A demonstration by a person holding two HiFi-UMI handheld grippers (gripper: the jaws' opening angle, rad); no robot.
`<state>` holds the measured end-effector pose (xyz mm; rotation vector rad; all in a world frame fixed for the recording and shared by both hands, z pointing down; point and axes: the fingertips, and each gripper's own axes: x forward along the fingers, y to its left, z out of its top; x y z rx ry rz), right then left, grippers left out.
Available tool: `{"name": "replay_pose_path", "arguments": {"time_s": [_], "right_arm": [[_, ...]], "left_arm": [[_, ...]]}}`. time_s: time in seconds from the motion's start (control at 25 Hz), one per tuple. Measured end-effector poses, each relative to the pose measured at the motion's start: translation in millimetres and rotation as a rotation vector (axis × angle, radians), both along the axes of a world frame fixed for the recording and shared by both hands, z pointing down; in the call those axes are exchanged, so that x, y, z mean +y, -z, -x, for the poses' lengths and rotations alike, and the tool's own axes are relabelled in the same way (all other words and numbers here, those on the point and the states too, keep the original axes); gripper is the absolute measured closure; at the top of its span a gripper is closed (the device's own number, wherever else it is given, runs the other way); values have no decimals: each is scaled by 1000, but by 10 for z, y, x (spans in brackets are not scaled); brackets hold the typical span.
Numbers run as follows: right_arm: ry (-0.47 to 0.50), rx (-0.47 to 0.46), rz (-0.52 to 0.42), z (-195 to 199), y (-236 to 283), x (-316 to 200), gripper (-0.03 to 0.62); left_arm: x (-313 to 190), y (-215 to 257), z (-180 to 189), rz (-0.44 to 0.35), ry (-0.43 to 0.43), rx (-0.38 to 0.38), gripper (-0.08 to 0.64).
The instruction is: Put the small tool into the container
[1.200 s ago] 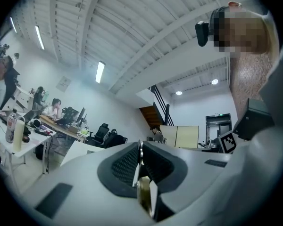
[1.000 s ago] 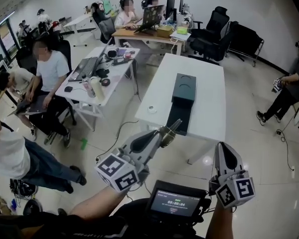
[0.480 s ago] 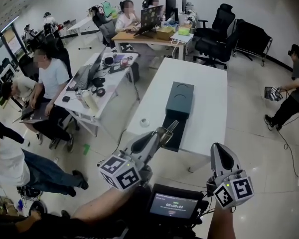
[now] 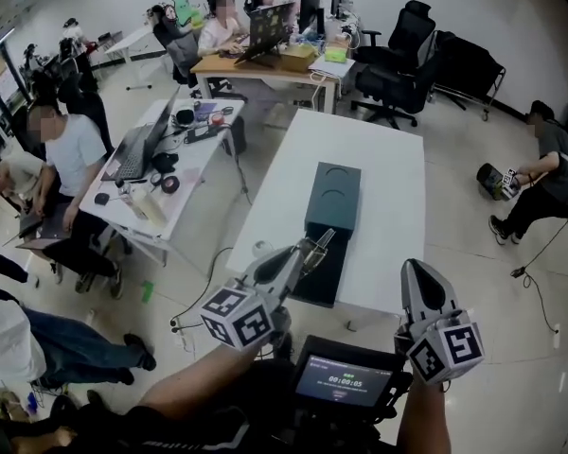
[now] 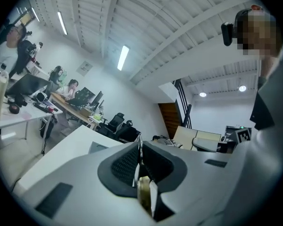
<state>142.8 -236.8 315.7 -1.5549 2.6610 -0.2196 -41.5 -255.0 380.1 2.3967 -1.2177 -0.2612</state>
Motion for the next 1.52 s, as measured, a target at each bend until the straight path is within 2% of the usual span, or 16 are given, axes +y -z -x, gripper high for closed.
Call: {"name": "replay_pose_path", "arguments": {"time_s": [0.2, 0.44, 0.6, 0.84, 1.04, 1.28, 1.52], "right_arm": [[-8, 6, 54, 106, -259, -445, 575], [-17, 16, 121, 139, -607, -774, 575], [-27, 24, 142, 160, -761, -987, 575], [-26, 34, 181, 78, -977, -1284, 575], [-27, 34, 201, 42, -1095, -1423, 575], [-32, 26, 221, -44, -1178, -1473, 575], [-20, 25, 218, -63, -1201, -1549, 575]], "left_arm": [[-502, -554, 106, 121, 11, -8, 532], [-926, -1340, 43, 307, -1, 15, 532], [-1161, -1756, 9, 393, 22, 26, 532], [-1439, -2142, -101, 443, 56, -16, 532], [-1602, -2384, -168, 489, 70, -21, 531], [-1692, -2501, -253, 507, 85, -16, 532], [-1721, -2635, -314, 533, 112, -70, 529]]}}
